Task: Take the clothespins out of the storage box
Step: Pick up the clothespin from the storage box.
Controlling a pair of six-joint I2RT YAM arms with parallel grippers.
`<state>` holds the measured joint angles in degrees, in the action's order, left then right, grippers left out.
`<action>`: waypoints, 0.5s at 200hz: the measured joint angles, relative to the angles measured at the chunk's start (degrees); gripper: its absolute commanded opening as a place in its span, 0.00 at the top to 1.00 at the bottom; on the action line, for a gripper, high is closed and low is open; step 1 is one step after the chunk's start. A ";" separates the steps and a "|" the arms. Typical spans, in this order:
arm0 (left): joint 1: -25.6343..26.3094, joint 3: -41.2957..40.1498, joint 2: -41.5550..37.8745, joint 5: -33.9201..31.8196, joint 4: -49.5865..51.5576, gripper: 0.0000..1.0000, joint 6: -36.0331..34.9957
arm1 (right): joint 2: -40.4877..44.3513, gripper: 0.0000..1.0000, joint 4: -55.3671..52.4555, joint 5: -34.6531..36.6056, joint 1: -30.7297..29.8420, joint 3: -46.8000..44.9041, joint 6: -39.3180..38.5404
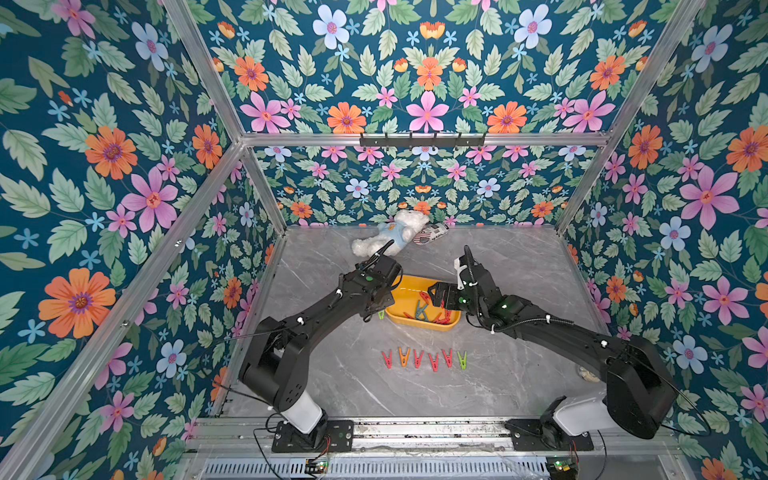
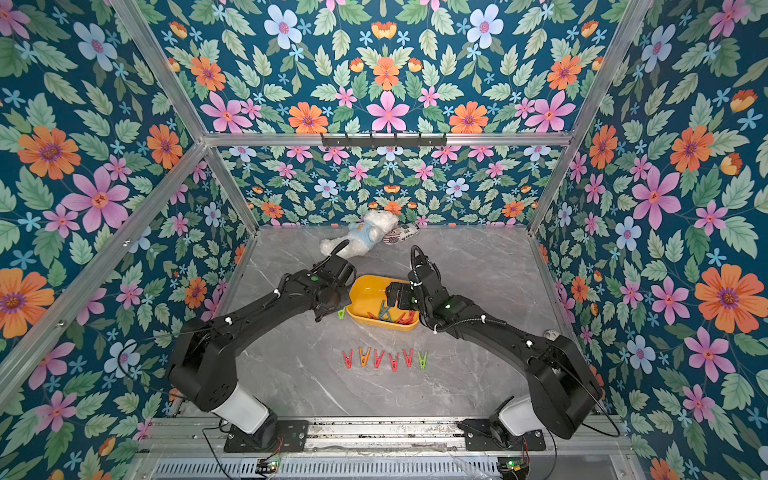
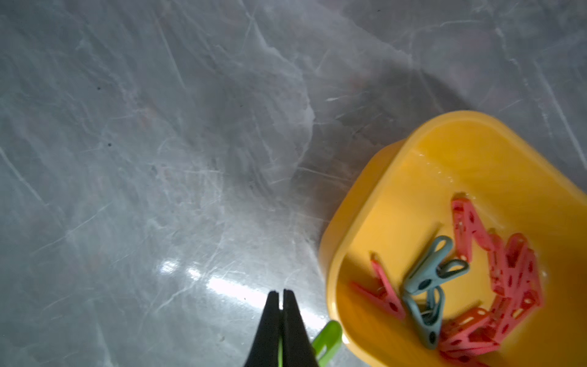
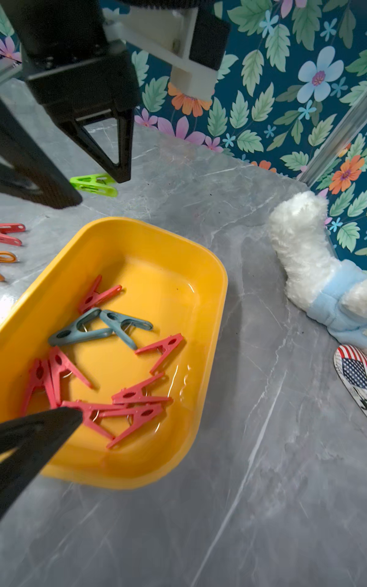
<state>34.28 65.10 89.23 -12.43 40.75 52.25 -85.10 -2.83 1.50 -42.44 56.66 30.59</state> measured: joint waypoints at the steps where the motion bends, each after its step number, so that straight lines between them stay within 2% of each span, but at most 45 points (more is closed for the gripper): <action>1: -0.04 -0.22 -0.17 -0.02 -0.02 1.00 0.00 | -0.11 0.01 0.00 0.00 -0.07 0.09 0.00; 41: -0.46 -10.36 -6.71 0.57 -1.01 1.00 -1.55 | -4.42 0.01 0.48 -1.25 -1.60 3.76 0.04; 100: -0.42 -18.27 -7.39 2.93 -4.02 1.00 -2.32 | -7.80 0.01 0.70 -1.99 -2.32 7.04 0.92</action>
<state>33.87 46.83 81.84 -9.50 36.73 49.93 -92.90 -2.13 -0.49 -44.75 63.70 31.51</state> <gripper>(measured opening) 0.062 0.993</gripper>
